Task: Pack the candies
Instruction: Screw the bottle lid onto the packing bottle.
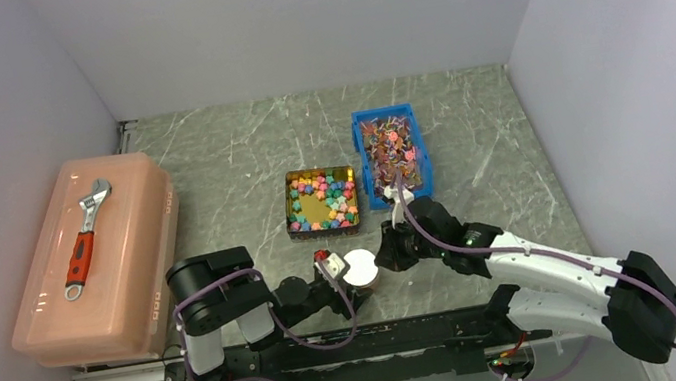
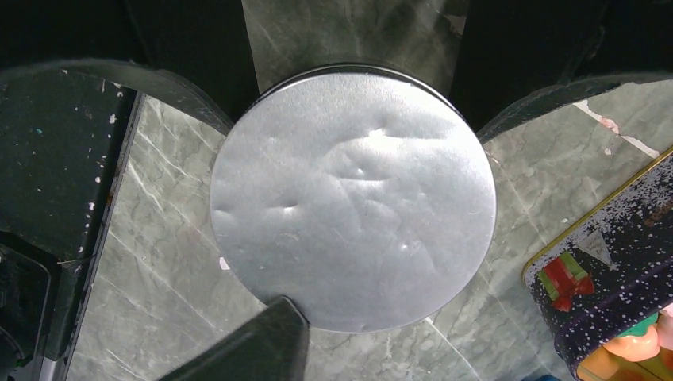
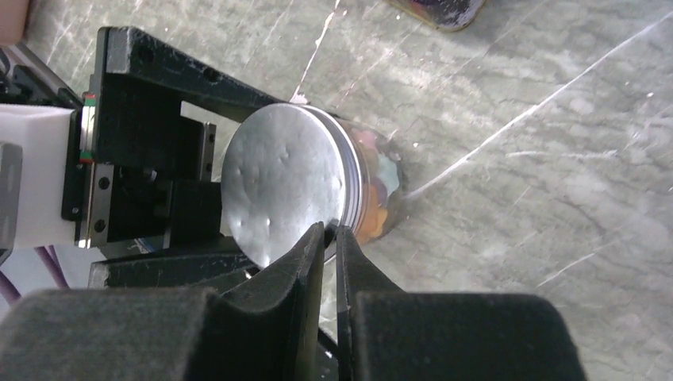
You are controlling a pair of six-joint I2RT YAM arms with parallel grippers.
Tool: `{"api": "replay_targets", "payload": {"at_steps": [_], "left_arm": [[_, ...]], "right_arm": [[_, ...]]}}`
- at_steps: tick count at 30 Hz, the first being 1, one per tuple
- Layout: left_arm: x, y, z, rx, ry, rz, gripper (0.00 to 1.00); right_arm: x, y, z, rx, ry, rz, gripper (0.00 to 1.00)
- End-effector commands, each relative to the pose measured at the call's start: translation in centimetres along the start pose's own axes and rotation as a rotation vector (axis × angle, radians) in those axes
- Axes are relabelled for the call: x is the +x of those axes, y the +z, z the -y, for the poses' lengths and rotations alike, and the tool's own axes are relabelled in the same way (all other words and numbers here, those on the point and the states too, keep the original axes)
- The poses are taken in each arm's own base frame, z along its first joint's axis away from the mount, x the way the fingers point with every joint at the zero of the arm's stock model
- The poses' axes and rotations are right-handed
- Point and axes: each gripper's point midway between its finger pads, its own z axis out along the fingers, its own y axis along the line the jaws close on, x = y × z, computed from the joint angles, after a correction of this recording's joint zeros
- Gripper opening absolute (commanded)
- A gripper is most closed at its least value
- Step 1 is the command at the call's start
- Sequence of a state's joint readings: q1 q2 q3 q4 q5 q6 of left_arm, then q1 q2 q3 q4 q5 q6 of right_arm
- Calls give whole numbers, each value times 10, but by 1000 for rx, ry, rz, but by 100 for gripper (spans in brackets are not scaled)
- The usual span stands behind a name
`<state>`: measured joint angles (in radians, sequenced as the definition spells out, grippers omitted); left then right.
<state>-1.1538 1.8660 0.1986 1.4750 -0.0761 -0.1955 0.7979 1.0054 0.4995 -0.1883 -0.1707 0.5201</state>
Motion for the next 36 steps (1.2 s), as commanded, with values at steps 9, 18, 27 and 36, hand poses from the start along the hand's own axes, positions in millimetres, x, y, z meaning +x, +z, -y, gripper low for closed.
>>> {"api": "replay_targets", "payload": {"at_steps": [9,18,27,36], "left_arm": [[-17,2,-25,-137,-40,60,14],[-17,-1,-26,-142,-40,62,15],[-17,1,-22,-113,-35,57,14],[-16,1,-20,-106,-38,56,13]], "right_arm": [[47,-22,-38,-93,27,-191,11],[7,-30,-26,61,-47,-95,23],[-35,-15,-25,122,-103,-48,37],[-69,9,-22,119,-123,-17,37]]}}
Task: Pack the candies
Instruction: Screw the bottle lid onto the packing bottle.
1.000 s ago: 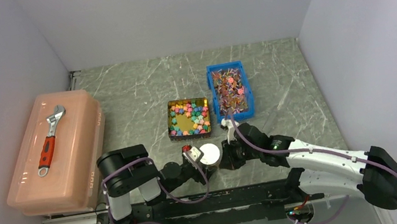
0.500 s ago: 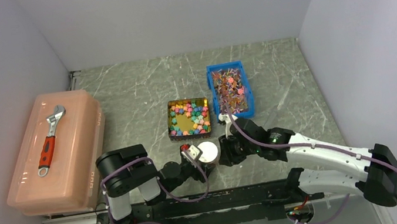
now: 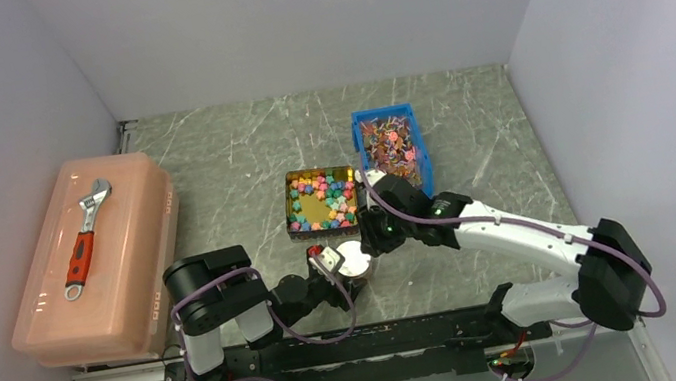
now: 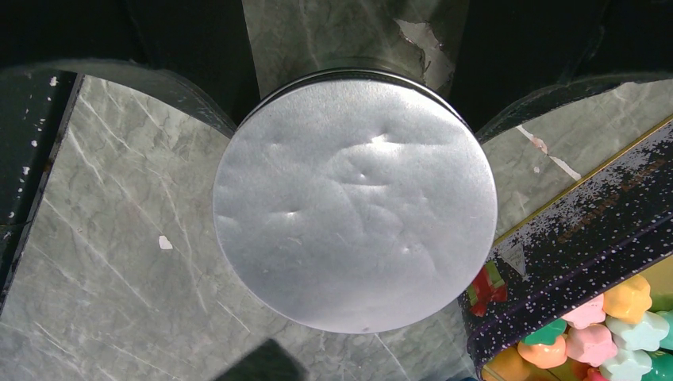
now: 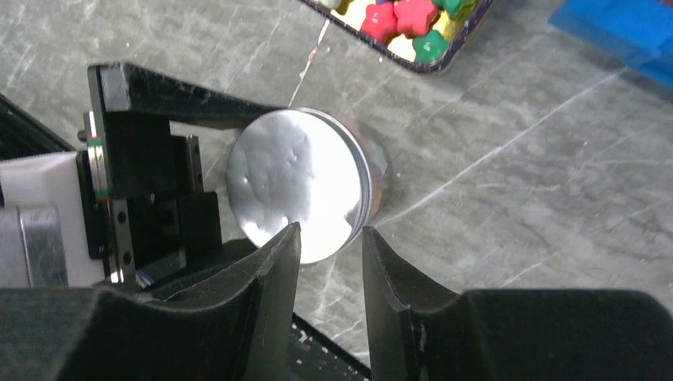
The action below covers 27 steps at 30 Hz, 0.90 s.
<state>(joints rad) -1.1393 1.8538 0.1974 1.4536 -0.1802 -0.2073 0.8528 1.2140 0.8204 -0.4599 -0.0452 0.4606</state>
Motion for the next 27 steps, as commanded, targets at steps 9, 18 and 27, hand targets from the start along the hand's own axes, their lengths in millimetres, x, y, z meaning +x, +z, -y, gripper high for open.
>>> {"api": "replay_targets", "payload": {"at_steps": [9,18,27], "left_arm": [[-13,2,3,14,-26,43,13],[-13,2,3,12,-26,45,13],[-13,3,2,9,-24,45,13]], "right_arm": [[-52,27,-2,-40,-36,70,30],[-42,44,-5,-88,-40,19,27],[-27,45,-5,-109,-43,-23,23]]}}
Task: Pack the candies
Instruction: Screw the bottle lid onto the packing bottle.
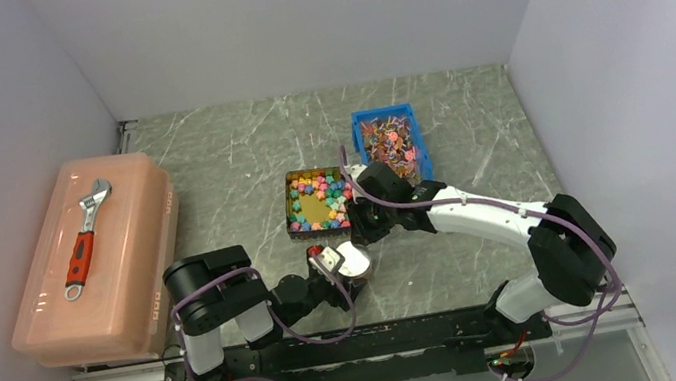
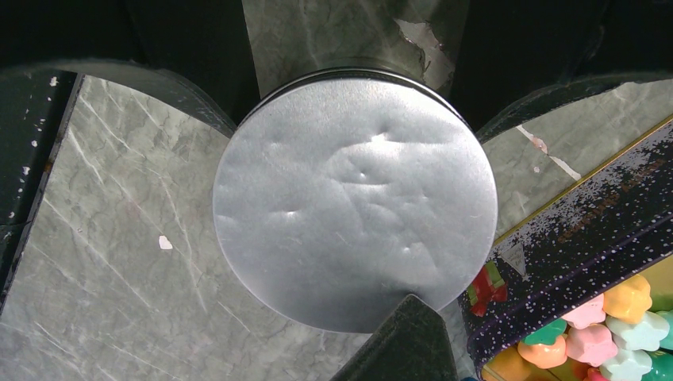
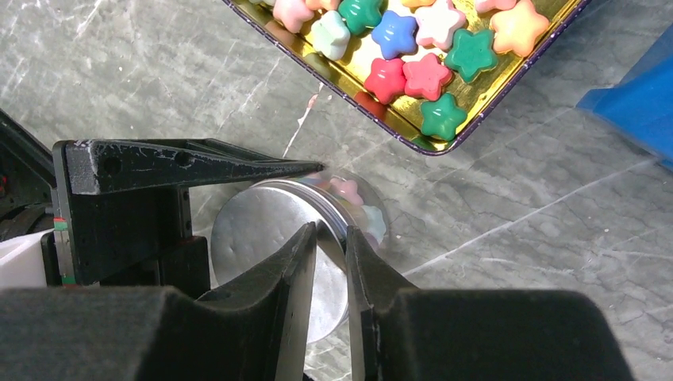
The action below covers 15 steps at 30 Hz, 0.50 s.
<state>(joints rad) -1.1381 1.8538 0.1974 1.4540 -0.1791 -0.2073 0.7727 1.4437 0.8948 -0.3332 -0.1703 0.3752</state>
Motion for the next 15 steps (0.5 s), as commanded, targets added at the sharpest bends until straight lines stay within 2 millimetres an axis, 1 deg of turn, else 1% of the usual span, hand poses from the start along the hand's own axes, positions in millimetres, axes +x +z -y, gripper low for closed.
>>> {"api": "replay_targets", "payload": {"at_steps": [1,6,10,15], "left_arm": [[-13,3,2,6,-23,45,13],[-14,3,1,0,-19,46,13],[-15,2,-4,-25,-20,54,13],[-15,3,-11,-61,-28,48,12]], "right_arm": [[-6,0,-9,-55,-23,22,22],[9,-1,-11,-87,-24,-17,16],[31,-2,-10,-111,-12,-62,12],[54,-6,-9,-130,11,-93,11]]}}
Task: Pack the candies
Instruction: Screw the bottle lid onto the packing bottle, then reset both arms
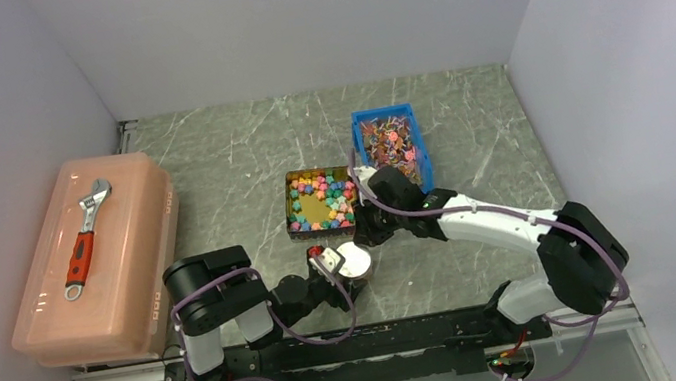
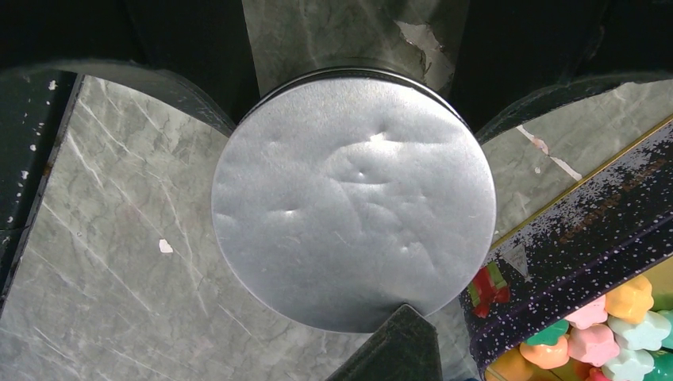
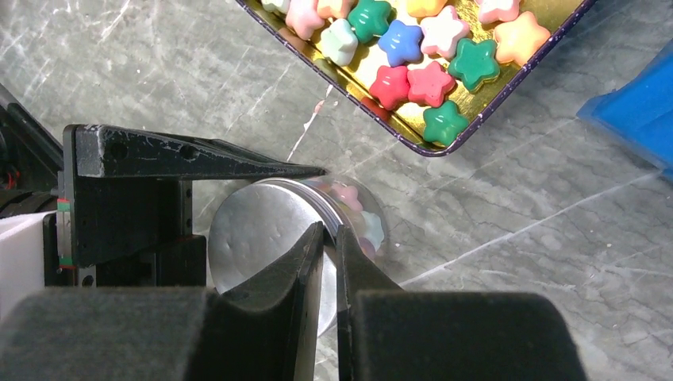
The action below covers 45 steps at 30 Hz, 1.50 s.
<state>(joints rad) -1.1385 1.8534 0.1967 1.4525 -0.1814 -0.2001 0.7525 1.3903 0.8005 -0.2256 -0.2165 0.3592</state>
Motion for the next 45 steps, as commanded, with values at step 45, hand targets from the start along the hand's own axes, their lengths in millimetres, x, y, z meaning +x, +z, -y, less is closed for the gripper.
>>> {"api": "replay_targets", "payload": {"at_steps": [45], "left_arm": [[-25,-2,-21,-93,-76,5,46]], "right_arm": [[58,-67,-14,40,6,-34,23]]}}
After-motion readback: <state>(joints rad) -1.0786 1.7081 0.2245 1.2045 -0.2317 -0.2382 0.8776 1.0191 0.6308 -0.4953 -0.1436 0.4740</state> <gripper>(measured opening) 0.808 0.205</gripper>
